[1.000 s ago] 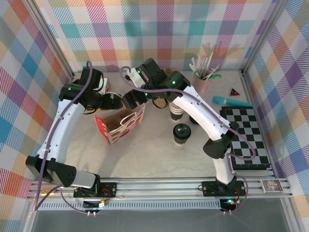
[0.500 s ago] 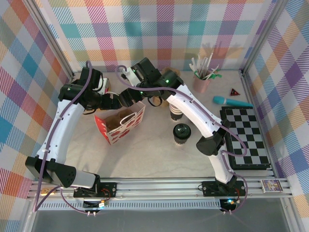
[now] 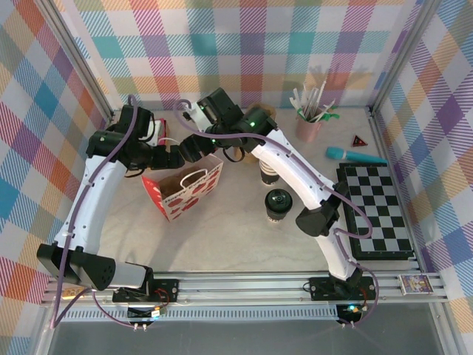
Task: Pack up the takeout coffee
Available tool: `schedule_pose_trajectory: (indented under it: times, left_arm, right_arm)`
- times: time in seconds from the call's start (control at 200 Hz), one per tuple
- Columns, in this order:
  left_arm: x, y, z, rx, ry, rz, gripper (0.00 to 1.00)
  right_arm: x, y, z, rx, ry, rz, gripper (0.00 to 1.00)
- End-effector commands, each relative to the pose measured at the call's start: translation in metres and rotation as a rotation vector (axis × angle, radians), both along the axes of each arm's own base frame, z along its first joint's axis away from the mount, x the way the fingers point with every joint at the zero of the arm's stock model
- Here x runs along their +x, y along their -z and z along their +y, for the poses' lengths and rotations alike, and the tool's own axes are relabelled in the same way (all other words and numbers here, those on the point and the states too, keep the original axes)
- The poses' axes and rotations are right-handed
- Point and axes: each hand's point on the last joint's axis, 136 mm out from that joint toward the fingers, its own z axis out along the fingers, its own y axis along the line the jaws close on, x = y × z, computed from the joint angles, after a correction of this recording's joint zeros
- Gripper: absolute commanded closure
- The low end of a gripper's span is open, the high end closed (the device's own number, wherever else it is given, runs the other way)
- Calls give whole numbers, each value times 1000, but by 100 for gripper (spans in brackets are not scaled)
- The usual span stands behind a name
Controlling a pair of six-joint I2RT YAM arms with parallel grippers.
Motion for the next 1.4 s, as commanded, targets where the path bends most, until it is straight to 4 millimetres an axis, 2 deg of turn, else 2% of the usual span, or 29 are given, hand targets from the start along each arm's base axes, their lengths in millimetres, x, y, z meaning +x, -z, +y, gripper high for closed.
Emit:
schedule_pose_trajectory:
  times: [0.0,0.13,0.315,0.61,0.895,1.125,1.265,1.395]
  left_arm:
    - [-24,-2,-17,-39,117,31,0]
    - [-29,-7,-24,-46,146,17,0]
    - [-36,-20,-27,-66,170,-20,0]
    - [-40,-48,-33,-128,176,-87,0]
    - [-32,-38,-24,-77,132,-66,0]
    - [-37,-37,-15,-39,104,-73,0]
    - [-41,-34,-3,9,68,-74,1]
    - [-52,-42,7,10,14,-105,7]
  right_arm:
    - [18,-6,15,58,43,-47,18]
    - [26,3,15,50,68,-34,18]
    - [41,11,3,38,135,-10,19]
    - [42,11,-1,30,142,-11,19]
    - [39,19,-2,6,125,6,18]
    - [28,1,1,47,71,-1,15]
    - [35,-15,-19,34,138,-53,14]
    - [52,-17,-40,23,206,-54,17]
